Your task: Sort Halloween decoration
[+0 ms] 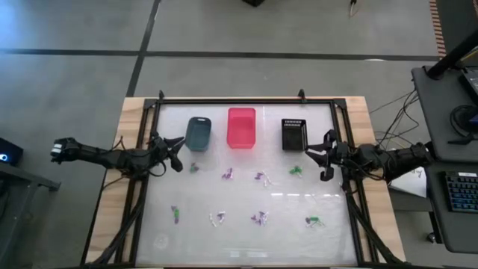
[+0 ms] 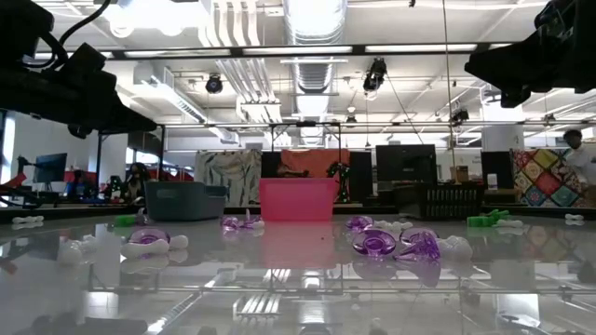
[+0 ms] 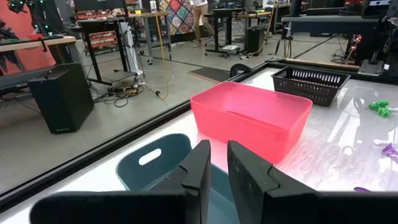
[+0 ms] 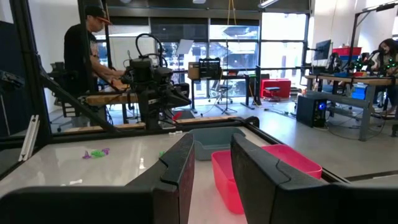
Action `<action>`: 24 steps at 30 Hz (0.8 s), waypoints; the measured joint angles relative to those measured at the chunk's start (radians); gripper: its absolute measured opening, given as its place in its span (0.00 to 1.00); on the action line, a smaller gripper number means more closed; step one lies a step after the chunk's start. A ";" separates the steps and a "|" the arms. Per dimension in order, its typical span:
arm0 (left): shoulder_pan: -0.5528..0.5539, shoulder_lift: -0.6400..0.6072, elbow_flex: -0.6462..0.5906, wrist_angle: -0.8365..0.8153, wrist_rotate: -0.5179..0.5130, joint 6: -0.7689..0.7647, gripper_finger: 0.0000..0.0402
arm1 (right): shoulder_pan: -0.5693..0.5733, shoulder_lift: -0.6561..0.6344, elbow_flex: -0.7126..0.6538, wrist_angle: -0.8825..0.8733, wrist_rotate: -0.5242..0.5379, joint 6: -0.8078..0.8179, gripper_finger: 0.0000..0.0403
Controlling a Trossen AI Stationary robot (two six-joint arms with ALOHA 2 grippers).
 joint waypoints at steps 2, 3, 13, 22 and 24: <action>0.000 0.000 0.000 0.000 0.000 0.000 0.09 | 0.000 0.000 0.000 0.000 0.000 0.000 0.24; 0.000 0.000 0.000 0.000 0.000 0.000 0.09 | 0.000 0.000 0.000 0.000 0.000 0.000 0.24; 0.000 0.000 0.000 0.000 0.000 0.000 0.09 | 0.000 0.000 0.000 0.000 0.000 0.000 0.24; 0.007 0.010 -0.001 0.354 0.019 -0.542 0.09 | 0.000 0.019 0.027 -0.016 -0.027 0.436 0.24; 0.008 0.020 -0.001 0.406 -0.026 -0.526 0.09 | -0.002 0.042 0.049 -0.019 -0.002 0.473 0.24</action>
